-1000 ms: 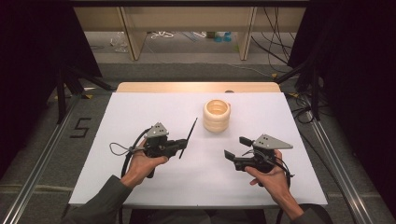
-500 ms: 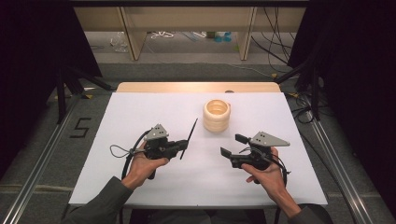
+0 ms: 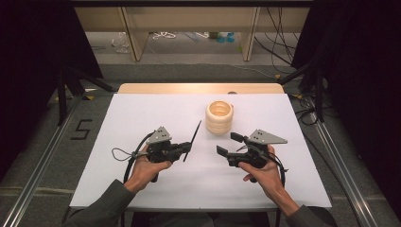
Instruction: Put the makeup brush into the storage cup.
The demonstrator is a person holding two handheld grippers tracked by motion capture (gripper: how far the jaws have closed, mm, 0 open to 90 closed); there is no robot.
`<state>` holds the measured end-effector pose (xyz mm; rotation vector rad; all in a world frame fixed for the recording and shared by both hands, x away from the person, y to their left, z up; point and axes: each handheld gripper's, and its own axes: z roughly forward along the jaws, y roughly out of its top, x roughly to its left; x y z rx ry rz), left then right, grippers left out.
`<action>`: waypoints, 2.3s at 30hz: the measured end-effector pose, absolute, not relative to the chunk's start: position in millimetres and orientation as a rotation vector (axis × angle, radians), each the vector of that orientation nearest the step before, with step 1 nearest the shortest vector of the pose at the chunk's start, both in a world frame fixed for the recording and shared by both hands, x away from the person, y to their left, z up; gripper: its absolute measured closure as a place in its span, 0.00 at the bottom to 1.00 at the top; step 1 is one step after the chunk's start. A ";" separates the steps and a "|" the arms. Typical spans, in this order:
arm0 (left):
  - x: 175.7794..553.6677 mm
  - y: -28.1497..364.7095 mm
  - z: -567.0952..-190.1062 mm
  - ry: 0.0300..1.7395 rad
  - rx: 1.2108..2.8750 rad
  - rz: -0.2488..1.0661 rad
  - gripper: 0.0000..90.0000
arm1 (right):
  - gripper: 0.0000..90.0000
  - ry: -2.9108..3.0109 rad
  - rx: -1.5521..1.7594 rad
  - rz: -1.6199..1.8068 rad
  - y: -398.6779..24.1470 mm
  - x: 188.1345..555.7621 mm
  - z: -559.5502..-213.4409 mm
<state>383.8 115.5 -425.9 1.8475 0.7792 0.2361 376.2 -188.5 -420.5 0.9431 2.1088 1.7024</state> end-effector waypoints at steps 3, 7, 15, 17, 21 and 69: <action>382.4 113.5 -426.2 0.768 1.851 0.238 0.95 | 0.26 2.117 0.941 1.716 -186.3 378.0 -420.2; 380.5 110.7 -426.8 0.759 1.848 0.234 0.95 | 0.28 2.125 0.943 1.731 -179.0 381.6 -420.0; 377.7 106.4 -427.6 0.742 1.847 0.233 0.95 | 0.29 2.138 0.926 1.766 -169.3 384.9 -419.0; 376.9 105.1 -428.1 0.745 1.845 0.228 0.95 | 0.30 2.127 0.919 1.778 -167.3 386.1 -419.6; 376.8 103.5 -428.6 0.739 1.841 0.221 0.95 | 0.30 2.151 0.926 1.765 -166.0 386.2 -418.4; 369.6 95.2 -425.3 0.711 1.792 0.239 0.95 | 0.68 2.134 0.979 1.992 -140.4 400.7 -421.3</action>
